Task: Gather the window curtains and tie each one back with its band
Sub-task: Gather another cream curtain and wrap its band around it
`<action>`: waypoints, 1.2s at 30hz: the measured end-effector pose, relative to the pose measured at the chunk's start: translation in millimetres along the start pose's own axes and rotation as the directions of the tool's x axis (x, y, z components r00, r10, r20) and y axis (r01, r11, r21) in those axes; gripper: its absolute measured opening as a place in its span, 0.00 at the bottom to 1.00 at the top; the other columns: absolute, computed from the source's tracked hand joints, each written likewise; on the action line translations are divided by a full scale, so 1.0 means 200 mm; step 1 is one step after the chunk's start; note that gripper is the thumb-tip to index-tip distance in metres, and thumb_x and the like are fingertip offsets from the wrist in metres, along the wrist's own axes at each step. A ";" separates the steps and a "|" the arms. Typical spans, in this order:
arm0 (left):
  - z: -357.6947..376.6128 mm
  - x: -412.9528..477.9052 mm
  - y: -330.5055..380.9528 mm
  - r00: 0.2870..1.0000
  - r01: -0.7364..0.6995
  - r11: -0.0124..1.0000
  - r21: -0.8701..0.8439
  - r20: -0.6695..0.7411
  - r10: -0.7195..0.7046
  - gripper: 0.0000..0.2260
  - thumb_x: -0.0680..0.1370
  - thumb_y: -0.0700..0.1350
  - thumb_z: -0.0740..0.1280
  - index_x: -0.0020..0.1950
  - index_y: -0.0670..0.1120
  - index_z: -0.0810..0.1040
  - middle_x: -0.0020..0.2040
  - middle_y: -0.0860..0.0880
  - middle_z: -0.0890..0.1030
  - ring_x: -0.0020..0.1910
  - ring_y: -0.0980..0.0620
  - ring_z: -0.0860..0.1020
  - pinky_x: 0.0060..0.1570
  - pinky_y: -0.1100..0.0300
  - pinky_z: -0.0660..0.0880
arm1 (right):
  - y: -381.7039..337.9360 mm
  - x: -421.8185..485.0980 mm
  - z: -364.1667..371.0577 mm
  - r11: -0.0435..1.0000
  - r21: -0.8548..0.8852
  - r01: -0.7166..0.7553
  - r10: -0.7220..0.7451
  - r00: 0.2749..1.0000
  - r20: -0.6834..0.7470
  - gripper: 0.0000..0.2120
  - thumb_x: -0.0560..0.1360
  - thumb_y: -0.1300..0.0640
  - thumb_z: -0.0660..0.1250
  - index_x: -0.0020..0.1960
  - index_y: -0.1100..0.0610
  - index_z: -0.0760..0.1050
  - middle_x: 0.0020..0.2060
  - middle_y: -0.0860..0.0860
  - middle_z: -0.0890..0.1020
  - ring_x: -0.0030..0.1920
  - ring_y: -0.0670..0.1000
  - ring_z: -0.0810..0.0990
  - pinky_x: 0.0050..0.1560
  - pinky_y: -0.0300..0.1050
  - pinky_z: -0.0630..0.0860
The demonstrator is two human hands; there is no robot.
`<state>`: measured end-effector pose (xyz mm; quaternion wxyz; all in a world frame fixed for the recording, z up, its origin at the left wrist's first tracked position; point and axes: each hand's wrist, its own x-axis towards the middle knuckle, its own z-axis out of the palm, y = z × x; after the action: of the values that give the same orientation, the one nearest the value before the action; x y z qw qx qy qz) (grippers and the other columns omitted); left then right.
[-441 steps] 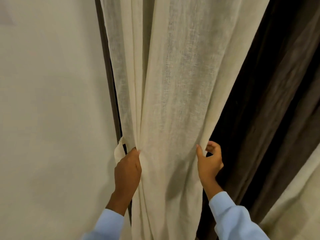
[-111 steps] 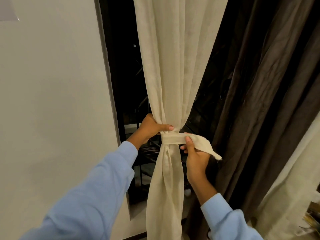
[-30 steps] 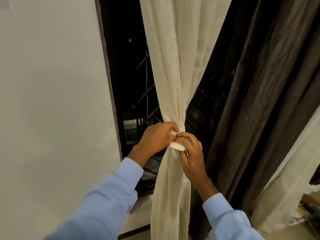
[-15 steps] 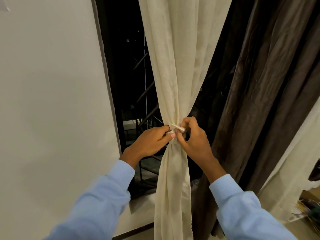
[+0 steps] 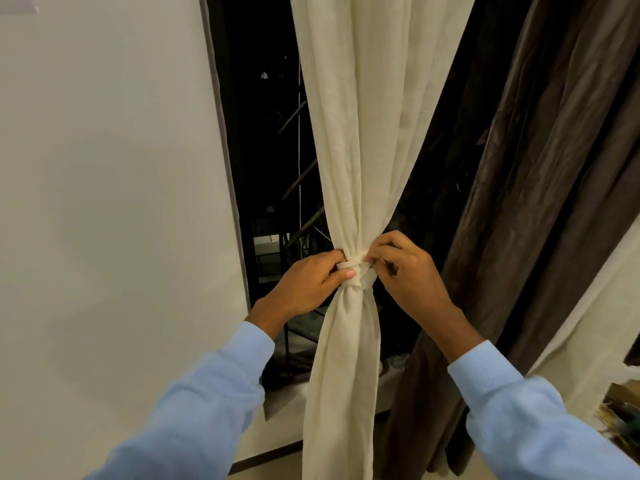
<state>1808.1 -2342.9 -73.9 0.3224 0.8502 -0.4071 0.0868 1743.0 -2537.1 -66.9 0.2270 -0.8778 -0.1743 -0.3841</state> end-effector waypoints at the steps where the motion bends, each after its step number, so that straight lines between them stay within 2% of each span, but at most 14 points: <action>1: 0.00 0.00 0.00 1.000 0.005 0.999 -0.042 0.007 -0.004 0.14 0.80 0.56 0.59 0.56 0.47 0.74 0.46 0.52 0.79 0.40 0.58 0.77 0.41 0.58 0.75 | 0.01 0.00 0.00 1.000 -0.013 0.014 -0.014 0.999 0.040 0.04 0.76 0.63 0.70 0.51 0.60 0.82 0.53 0.51 0.79 0.48 0.48 0.80 0.50 0.35 0.77; 4: -0.01 -0.01 0.00 1.000 0.009 0.990 -0.139 0.025 -0.005 0.14 0.80 0.54 0.59 0.57 0.46 0.74 0.47 0.52 0.79 0.37 0.62 0.76 0.39 0.62 0.74 | 0.03 -0.03 0.00 0.994 -0.090 0.056 -0.042 0.989 0.142 0.11 0.75 0.56 0.72 0.56 0.55 0.79 0.57 0.47 0.79 0.52 0.47 0.80 0.55 0.39 0.73; 7: 0.00 -0.01 0.02 0.999 0.013 0.974 -0.227 0.043 -0.004 0.11 0.81 0.51 0.60 0.56 0.46 0.74 0.44 0.55 0.78 0.36 0.63 0.77 0.36 0.67 0.73 | 0.04 -0.04 0.00 0.980 -0.187 0.065 -0.039 0.989 0.142 0.16 0.73 0.49 0.73 0.60 0.50 0.76 0.55 0.43 0.81 0.51 0.44 0.78 0.54 0.38 0.63; 10: 0.00 -0.02 0.02 0.999 0.021 0.965 -0.261 0.036 -0.012 0.10 0.81 0.51 0.60 0.55 0.46 0.75 0.40 0.57 0.77 0.35 0.63 0.77 0.36 0.67 0.73 | 0.05 -0.03 0.00 0.965 -0.238 0.108 -0.081 0.989 0.122 0.12 0.75 0.48 0.71 0.57 0.49 0.80 0.51 0.42 0.83 0.50 0.45 0.78 0.52 0.38 0.57; 13: 0.00 -0.03 0.00 0.999 0.052 0.956 -0.290 0.016 -0.050 0.12 0.80 0.54 0.60 0.56 0.48 0.76 0.40 0.57 0.78 0.34 0.60 0.77 0.37 0.60 0.75 | 0.05 -0.03 -0.02 0.985 -0.151 0.085 -0.059 0.984 0.171 0.12 0.80 0.46 0.62 0.57 0.48 0.81 0.50 0.41 0.84 0.49 0.43 0.77 0.51 0.39 0.58; 15: 0.01 -0.03 0.00 0.997 0.069 0.948 -0.312 -0.016 -0.078 0.14 0.80 0.56 0.59 0.57 0.49 0.76 0.41 0.57 0.79 0.34 0.60 0.77 0.37 0.59 0.75 | 0.04 -0.02 -0.01 0.998 -0.061 0.025 -0.012 0.977 0.215 0.13 0.82 0.45 0.58 0.58 0.48 0.79 0.48 0.41 0.83 0.44 0.39 0.75 0.53 0.41 0.64; 17: 0.02 -0.03 0.00 0.993 0.080 0.953 -0.292 -0.058 -0.101 0.17 0.79 0.58 0.59 0.58 0.48 0.77 0.42 0.54 0.80 0.36 0.57 0.79 0.38 0.55 0.77 | 0.01 -0.01 0.02 0.998 0.018 -0.062 0.057 0.978 0.200 0.08 0.82 0.48 0.61 0.56 0.50 0.75 0.41 0.41 0.82 0.38 0.41 0.75 0.49 0.42 0.70; 19: 0.04 -0.02 -0.01 0.989 0.093 0.966 -0.239 -0.093 -0.118 0.19 0.79 0.60 0.59 0.57 0.46 0.77 0.45 0.50 0.81 0.40 0.53 0.80 0.41 0.48 0.79 | -0.01 0.00 0.04 0.990 0.058 -0.128 0.119 0.983 0.142 0.06 0.80 0.51 0.67 0.53 0.51 0.73 0.33 0.39 0.79 0.32 0.40 0.75 0.42 0.40 0.70; 21: 0.05 -0.02 -0.01 0.985 0.094 0.970 -0.226 -0.122 -0.123 0.21 0.78 0.62 0.60 0.54 0.45 0.78 0.47 0.49 0.81 0.42 0.51 0.80 0.43 0.46 0.78 | -0.02 0.01 0.04 0.991 -0.051 -0.127 0.132 0.986 0.098 0.07 0.77 0.49 0.70 0.50 0.50 0.75 0.30 0.37 0.79 0.29 0.40 0.74 0.44 0.41 0.68; 25: 0.04 -0.01 -0.02 0.984 0.062 0.975 -0.211 -0.152 -0.096 0.22 0.75 0.63 0.62 0.53 0.47 0.79 0.50 0.51 0.78 0.46 0.55 0.78 0.47 0.52 0.77 | -0.06 0.06 0.01 0.949 -0.305 -0.076 0.115 0.987 0.113 0.03 0.75 0.46 0.71 0.46 0.44 0.79 0.33 0.42 0.83 0.36 0.45 0.79 0.49 0.43 0.61; 27: 0.04 0.00 -0.03 0.990 0.057 0.965 -0.258 -0.112 -0.088 0.22 0.73 0.61 0.66 0.58 0.46 0.78 0.55 0.50 0.76 0.52 0.54 0.77 0.53 0.52 0.77 | -0.08 0.08 -0.01 0.930 -0.362 -0.065 0.135 0.976 0.170 0.03 0.76 0.46 0.69 0.47 0.43 0.80 0.35 0.41 0.84 0.39 0.45 0.80 0.49 0.42 0.58; 30: 0.06 -0.01 -0.04 0.995 0.036 0.932 -0.362 -0.075 -0.067 0.22 0.71 0.54 0.73 0.61 0.47 0.75 0.58 0.52 0.76 0.56 0.58 0.77 0.56 0.53 0.77 | -0.10 0.12 -0.04 0.905 -0.422 -0.054 0.172 0.953 0.249 0.06 0.78 0.44 0.66 0.50 0.41 0.80 0.39 0.41 0.84 0.43 0.44 0.78 0.49 0.43 0.58; 32: 0.06 -0.01 -0.05 0.995 0.032 0.906 -0.422 -0.070 -0.068 0.22 0.70 0.51 0.75 0.61 0.50 0.75 0.58 0.53 0.76 0.57 0.58 0.77 0.57 0.52 0.78 | -0.11 0.14 -0.04 0.887 -0.460 -0.038 0.179 0.947 0.267 0.06 0.77 0.44 0.66 0.50 0.41 0.81 0.42 0.41 0.81 0.46 0.45 0.75 0.49 0.43 0.56; 36: 0.07 -0.01 -0.07 0.995 0.045 0.860 -0.508 -0.056 -0.085 0.22 0.68 0.47 0.77 0.59 0.52 0.75 0.56 0.53 0.79 0.55 0.55 0.79 0.54 0.50 0.79 | -0.14 0.16 -0.03 0.863 -0.504 -0.030 0.203 0.935 0.291 0.05 0.76 0.46 0.68 0.50 0.42 0.82 0.46 0.44 0.66 0.53 0.48 0.70 0.52 0.45 0.56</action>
<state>1816.1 -2344.3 -92.9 0.5521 0.7452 -0.3740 -0.0016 1747.0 -2512.5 -31.4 -0.0137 -0.9676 -0.0526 -0.2464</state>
